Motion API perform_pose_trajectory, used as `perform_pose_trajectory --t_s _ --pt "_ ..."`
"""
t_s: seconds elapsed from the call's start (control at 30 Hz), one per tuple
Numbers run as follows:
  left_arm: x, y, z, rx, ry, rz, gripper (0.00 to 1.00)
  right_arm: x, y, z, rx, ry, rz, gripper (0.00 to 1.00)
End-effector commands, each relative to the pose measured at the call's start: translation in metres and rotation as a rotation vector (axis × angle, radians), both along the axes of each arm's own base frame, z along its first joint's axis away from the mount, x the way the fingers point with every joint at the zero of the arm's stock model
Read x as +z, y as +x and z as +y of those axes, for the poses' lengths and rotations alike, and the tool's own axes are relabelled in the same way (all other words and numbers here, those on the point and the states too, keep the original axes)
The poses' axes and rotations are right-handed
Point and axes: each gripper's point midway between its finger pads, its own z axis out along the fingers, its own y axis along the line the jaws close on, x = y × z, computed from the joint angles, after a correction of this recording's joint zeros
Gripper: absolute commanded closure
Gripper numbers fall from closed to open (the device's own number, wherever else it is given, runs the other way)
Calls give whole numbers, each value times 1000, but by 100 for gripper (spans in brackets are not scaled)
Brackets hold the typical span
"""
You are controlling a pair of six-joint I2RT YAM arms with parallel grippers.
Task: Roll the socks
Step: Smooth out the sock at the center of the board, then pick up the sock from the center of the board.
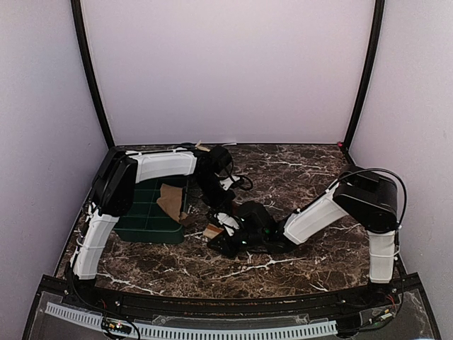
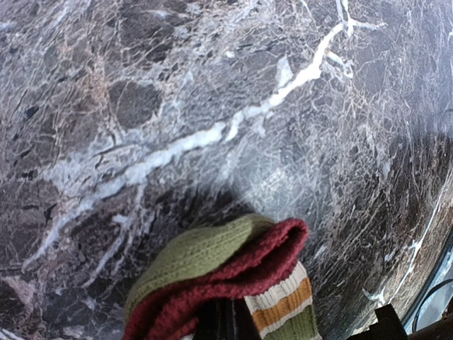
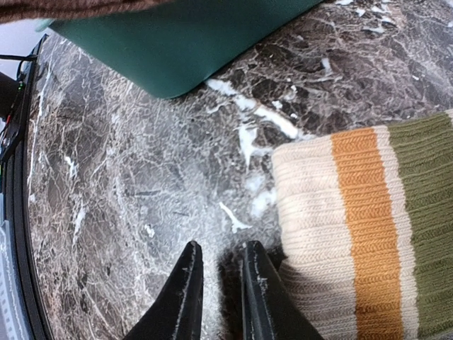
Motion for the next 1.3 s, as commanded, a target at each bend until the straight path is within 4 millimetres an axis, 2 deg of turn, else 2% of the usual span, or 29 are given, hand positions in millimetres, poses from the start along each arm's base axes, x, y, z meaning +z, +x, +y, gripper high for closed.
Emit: perform_pose_trajectory --t_s 0.0,0.13,0.27,0.4,0.5,0.7,0.9,1.07,1.27 --pt "-48 -26 19 -14 121 117 100 6 -7 -1 10 31 30 81" --pt "-48 -27 19 -14 123 118 100 11 -10 -4 9 35 34 81" --pt "-49 -27 19 -15 126 119 100 26 -16 -4 20 44 21 79" --pt "-51 -28 20 -17 128 125 100 39 -27 -4 34 1 -34 71" --pt "-52 -29 20 -19 126 130 100 40 -32 -6 35 -92 -121 65" --pt "-50 -29 18 -25 120 129 100 22 -27 -22 4 -313 -278 55" --pt "-49 -30 19 -31 119 133 100 14 -7 -44 -66 -464 -408 52" --pt "-50 -31 18 -33 116 137 100 4 1 -46 -50 -539 -462 51" --pt "-51 -32 18 -39 113 140 100 -7 1 -42 1 -580 -486 52"
